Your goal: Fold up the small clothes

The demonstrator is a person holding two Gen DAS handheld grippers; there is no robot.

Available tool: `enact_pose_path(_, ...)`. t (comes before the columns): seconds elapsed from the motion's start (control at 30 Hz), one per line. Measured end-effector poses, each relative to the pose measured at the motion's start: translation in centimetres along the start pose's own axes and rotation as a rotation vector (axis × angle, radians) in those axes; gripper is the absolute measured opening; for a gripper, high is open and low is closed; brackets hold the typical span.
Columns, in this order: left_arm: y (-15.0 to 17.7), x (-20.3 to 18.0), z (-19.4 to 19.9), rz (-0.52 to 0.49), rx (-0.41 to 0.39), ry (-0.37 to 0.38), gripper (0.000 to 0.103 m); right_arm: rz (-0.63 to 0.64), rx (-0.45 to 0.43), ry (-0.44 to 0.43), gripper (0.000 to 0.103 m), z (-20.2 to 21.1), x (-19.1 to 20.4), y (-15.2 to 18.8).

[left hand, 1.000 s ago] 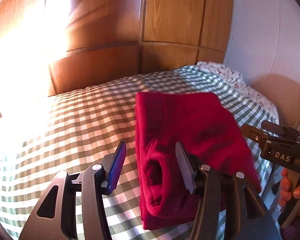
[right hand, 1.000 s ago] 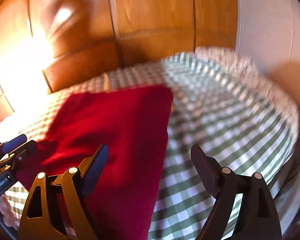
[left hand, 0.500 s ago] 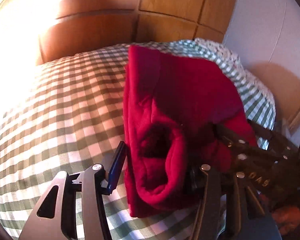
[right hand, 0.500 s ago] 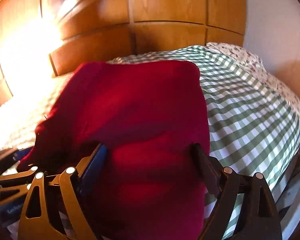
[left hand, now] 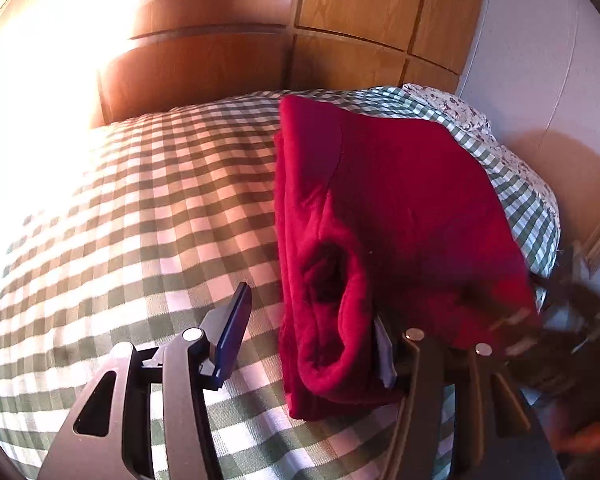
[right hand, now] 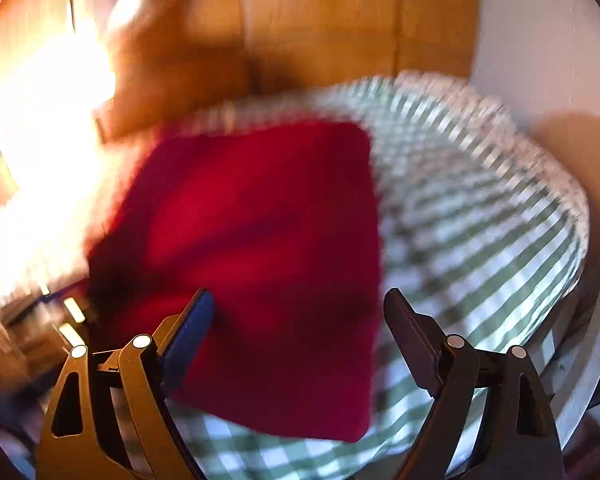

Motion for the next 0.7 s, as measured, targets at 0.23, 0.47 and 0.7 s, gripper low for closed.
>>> enact_pose_path(0.23,0.6,0.1,1.9,0.009,-0.036,-0.009,0.056,-0.041,-0.021,-0.014,0.087,0.4,-0.5,0.1)
enact_pose_path(0.47,0.7,0.7,4.7,0.019,-0.097,-0.043,0.065,-0.044,-0.097,0.036,0.091,3.4,-0.9,-1.6)
enact_pose_path(0.7,0.3,1.6,6.7,0.035,-0.131,-0.141,0.069,-0.050,-0.144,0.076,0.099,5.6,-0.4,-2.2)
Point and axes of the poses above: each gripper's, at about its wrist camera, not at the fingertips, and z roughly against the way its jaws point, x to its left, y to its underside, the point moved 6 cm from there along -z, roughly the way its jaws point, and after that the axes turned 7 degrees about y, right-handed, at the moved point
